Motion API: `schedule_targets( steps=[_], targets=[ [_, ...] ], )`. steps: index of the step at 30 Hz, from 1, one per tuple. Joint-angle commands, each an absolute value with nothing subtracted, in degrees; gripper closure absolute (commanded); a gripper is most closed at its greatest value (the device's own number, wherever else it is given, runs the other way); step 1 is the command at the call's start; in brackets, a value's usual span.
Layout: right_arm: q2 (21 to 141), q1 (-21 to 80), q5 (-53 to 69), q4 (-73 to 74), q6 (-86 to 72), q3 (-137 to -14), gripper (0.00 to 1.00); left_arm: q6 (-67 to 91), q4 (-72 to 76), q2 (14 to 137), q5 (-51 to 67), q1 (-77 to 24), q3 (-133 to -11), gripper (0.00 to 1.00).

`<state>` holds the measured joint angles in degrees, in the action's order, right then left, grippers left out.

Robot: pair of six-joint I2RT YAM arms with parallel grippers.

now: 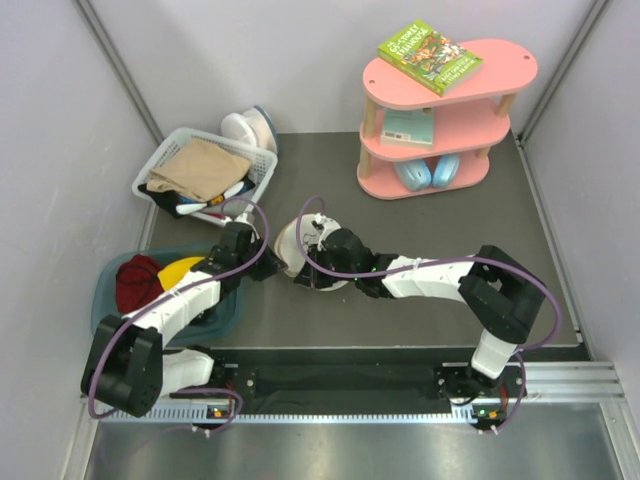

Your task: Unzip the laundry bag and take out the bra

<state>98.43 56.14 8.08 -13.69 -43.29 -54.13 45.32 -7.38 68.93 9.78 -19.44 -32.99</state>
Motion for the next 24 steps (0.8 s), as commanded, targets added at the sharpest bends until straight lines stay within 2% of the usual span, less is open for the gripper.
schedule_targets(
  steps=[1,24],
  targets=[
    [98.4,57.0,8.6,-15.8,-43.3,-56.3,1.00,44.3,-5.4,69.0,8.6,-19.2,-35.2,1.00],
    [89.3,52.6,2.4,-9.1,-39.3,-50.3,1.00,40.3,-7.8,70.2,5.5,-18.6,-38.2,1.00]
  ],
)
